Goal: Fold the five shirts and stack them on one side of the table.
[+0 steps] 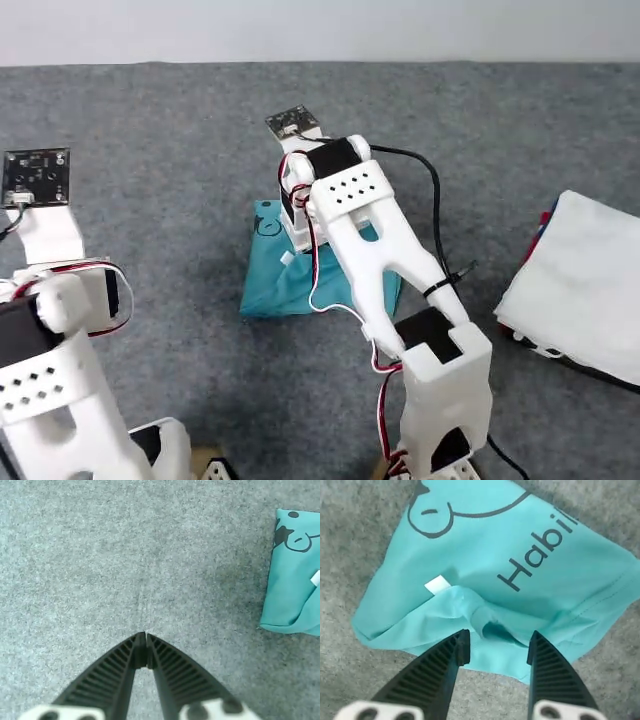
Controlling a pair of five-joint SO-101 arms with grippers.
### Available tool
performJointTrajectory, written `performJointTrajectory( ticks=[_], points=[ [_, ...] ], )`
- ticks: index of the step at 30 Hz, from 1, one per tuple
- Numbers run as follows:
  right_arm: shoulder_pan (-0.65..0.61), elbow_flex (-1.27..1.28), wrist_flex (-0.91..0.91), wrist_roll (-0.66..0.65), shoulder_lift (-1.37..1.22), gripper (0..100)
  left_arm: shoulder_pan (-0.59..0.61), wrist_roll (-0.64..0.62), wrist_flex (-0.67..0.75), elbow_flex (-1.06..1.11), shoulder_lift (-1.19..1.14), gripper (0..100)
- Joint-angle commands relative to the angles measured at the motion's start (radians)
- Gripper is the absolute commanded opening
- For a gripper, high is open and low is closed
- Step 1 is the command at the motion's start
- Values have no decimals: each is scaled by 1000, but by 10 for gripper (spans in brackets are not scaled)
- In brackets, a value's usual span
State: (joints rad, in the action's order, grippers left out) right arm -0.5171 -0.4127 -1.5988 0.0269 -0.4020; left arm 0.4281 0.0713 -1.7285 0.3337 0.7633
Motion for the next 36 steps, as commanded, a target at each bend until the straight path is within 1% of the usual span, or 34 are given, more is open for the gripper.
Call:
performJointTrajectory(
  ticks=[1, 4, 6, 8, 9, 10, 13, 17, 20, 23, 25, 27, 29, 32, 34, 36],
  points=[
    [-10, -52, 4, 11, 5, 198, 2, 8, -23, 4, 17, 5],
    [-12, -51, 2, 9, 4, 178, -2, 8, -18, 18, 15, 5],
    [-12, -51, 2, -2, 4, 107, -2, 8, -6, 39, 17, 5],
    [-10, -49, 1, -68, 4, 10, -2, 8, 2, 51, 18, 5],
    [-7, -49, -5, -101, 5, 6, 0, 8, 3, 51, 18, 5],
    [-4, -49, -25, -127, 8, 25, 2, 8, 3, 51, 18, 5],
    [10, -49, -87, -160, 13, 9, 2, 8, 5, 50, 20, 5],
    [54, -52, -189, -250, 15, 9, 3, 8, 5, 50, 21, 5],
    [116, -52, -196, -276, 28, 9, 3, 8, 5, 48, 21, 5],
    [148, -52, -196, -278, 56, 9, 0, 8, 5, 47, 21, 5],
    [147, -52, -196, -315, 73, 9, 0, 8, 5, 47, 21, 5],
    [119, -54, -194, -353, 91, 9, 0, 8, 5, 47, 20, 5],
    [82, -54, -194, -362, 105, 27, -2, 8, 5, 47, 15, 5],
    [30, -54, -186, -359, 113, 144, -2, 8, 6, 47, 17, 5],
    [5, -54, -162, -324, 110, 221, -2, 8, 6, 47, 18, 5],
    [-15, -54, -117, -288, 107, 242, -2, 8, 6, 47, 18, 5]
  ],
)
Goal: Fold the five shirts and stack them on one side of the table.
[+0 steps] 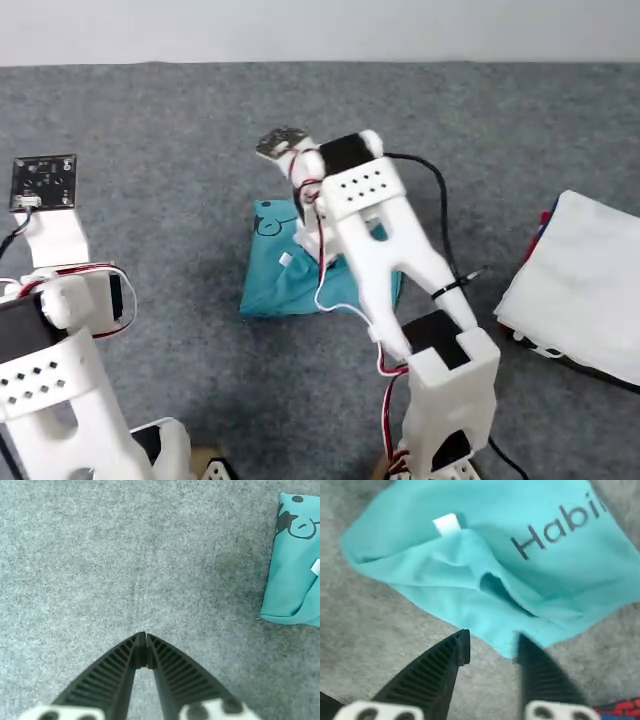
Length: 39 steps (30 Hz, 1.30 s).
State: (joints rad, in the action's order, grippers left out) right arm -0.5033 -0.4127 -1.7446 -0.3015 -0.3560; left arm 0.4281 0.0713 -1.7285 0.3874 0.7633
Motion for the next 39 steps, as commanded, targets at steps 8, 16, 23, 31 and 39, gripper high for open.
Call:
performJointTrajectory(
  ticks=[8, 16, 23, 31, 39],
  points=[
    [-41, -54, 136, 43, -28, 242, 3, 8, 5, -4, 21, 5],
    [-33, -54, 142, 40, -102, 220, 0, 8, 5, -4, 17, 5],
    [30, -54, 179, -23, -105, 4, 0, 8, 5, -2, 15, 5],
    [107, -54, 45, -189, -45, 10, 0, 8, 5, -2, 15, 5],
    [202, -52, -48, -290, -8, 10, -2, 8, 5, -2, 15, 5]
  ],
)
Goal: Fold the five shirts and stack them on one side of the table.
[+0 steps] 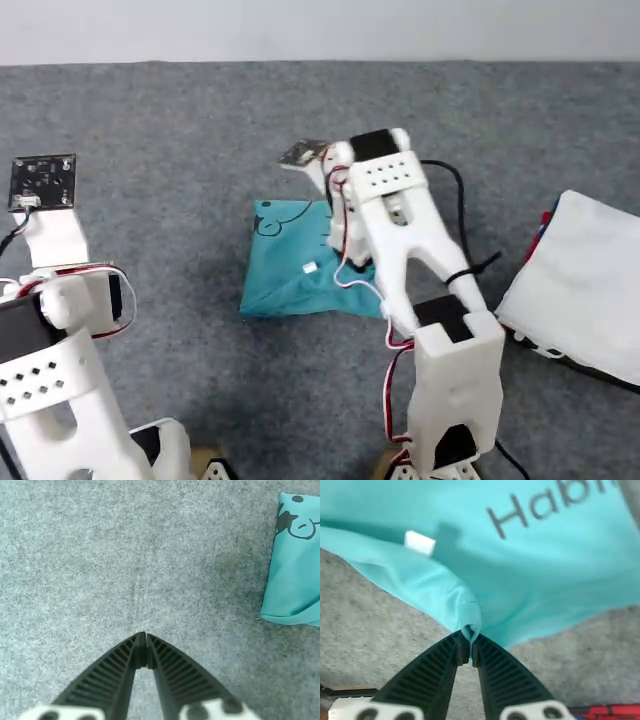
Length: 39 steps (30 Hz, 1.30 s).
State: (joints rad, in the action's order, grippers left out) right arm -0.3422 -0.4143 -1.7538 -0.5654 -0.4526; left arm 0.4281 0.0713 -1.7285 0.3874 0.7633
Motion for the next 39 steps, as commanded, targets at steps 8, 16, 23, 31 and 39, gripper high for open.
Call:
performJointTrajectory(
  ticks=[8, 16, 23, 31, 39],
  points=[
    [102, -48, -45, -75, 99, 164, -2, 8, 5, -2, 15, 5],
    [54, -52, -41, 25, 160, 175, -2, 8, 5, -2, 15, 5],
    [-122, -52, 56, 204, 119, 17, -3, 9, 5, -2, 15, 5],
    [-127, -52, 142, 241, -42, 9, -3, 9, 5, -2, 15, 5],
    [-71, 14, -47, 235, 15, 9, 2, 9, 3, -2, 21, 5]
  ],
)
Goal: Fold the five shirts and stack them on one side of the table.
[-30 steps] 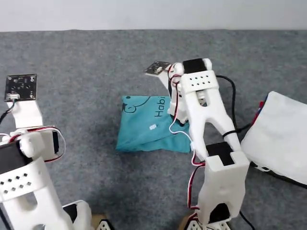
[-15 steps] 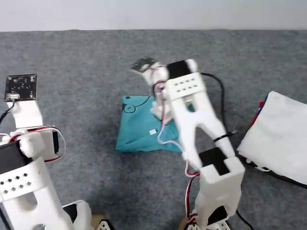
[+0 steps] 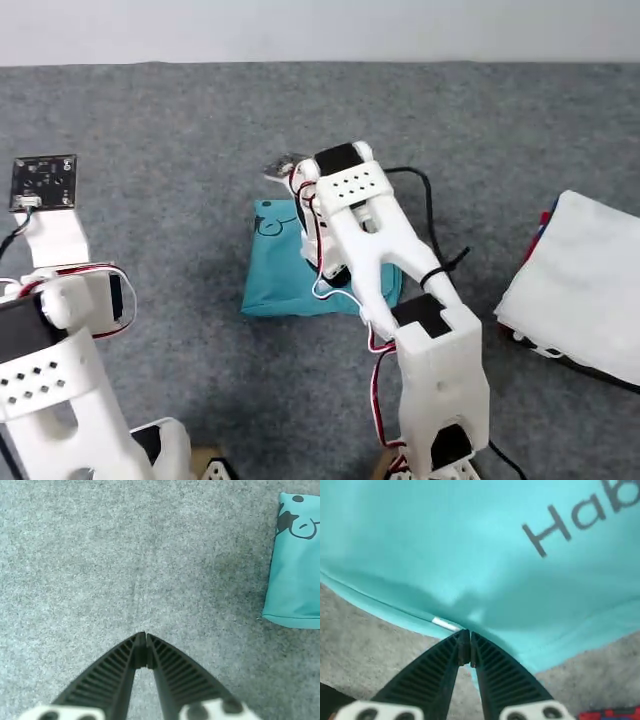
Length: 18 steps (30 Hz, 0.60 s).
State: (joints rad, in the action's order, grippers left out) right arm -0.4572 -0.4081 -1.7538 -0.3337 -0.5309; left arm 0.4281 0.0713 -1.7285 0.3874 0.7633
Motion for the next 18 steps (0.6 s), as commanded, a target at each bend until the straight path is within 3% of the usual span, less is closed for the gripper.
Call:
performJointTrajectory(
  ticks=[1, 8, 13, 18],
  points=[
    [54, 37, -47, -11, 124, 9, 2, 9, 3, -4, 21, 5],
    [125, 325, -44, -80, 272, 9, 3, 9, 3, -10, 23, 5],
    [62, 213, -38, -72, 315, 9, 12, 9, -5, -42, 25, 5],
    [4, 144, 25, -71, 266, 9, 103, 9, -14, -170, 25, 5]
  ],
)
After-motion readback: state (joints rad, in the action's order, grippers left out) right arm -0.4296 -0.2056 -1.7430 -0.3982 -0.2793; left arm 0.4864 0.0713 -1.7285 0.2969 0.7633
